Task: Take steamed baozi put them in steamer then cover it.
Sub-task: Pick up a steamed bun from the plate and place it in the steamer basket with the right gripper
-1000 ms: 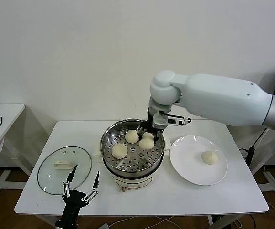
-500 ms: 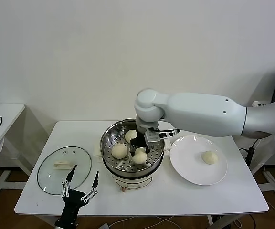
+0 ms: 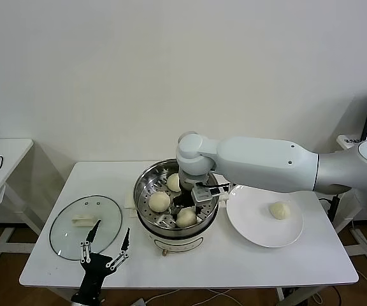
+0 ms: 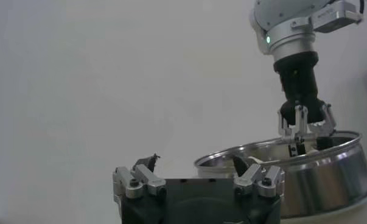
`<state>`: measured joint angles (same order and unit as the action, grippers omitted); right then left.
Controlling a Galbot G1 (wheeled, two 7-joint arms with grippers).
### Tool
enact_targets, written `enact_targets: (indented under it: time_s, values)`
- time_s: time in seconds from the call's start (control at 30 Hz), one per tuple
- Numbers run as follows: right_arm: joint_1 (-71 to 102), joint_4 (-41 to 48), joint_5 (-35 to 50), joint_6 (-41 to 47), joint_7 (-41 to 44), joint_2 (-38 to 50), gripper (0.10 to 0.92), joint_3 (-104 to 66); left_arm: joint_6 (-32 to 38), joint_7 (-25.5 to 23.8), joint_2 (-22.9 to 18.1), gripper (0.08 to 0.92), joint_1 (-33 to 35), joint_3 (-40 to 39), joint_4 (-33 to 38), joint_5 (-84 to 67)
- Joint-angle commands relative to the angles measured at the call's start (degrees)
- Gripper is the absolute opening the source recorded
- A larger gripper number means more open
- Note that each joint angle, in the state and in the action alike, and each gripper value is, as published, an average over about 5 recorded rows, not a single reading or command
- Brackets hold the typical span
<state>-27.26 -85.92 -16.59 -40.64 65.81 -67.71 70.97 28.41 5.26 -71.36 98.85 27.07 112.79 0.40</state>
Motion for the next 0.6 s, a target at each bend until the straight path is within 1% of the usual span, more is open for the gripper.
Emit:
enact_targets:
  time_s: [0.03,0.27,0.37,0.47,0.6]
  values:
    - [0.6,-0.2,-1.6,1.2,-0.6,-0.1,0.815,-1.2,0.2,0.0,0.1,0.823,-0.1,0.0,-0.2,-0.1]
    - [-0.5,1.4,-1.7,1.2,0.8,2.9,0.822,-9.8,0.1,0.0,0.2,0.823,-0.3,-0.2,-0.3,-0.1]
    - [-2.7,3.0,1.8,3.2,2.2,5.9,0.823,-12.5,0.1,0.0,0.3,0.823,-0.4,-0.3,-0.3,-0.1]
    - [-5.6,6.0,9.2,10.7,3.8,10.6,0.823,-12.6,-0.1,0.0,0.3,0.823,-0.4,-0.4,-0.3,0.0]
    - [-8.4,13.0,26.2,28.0,4.3,17.3,0.823,-8.6,-0.4,0.0,0.4,0.823,-0.6,-0.7,-0.1,0.1]
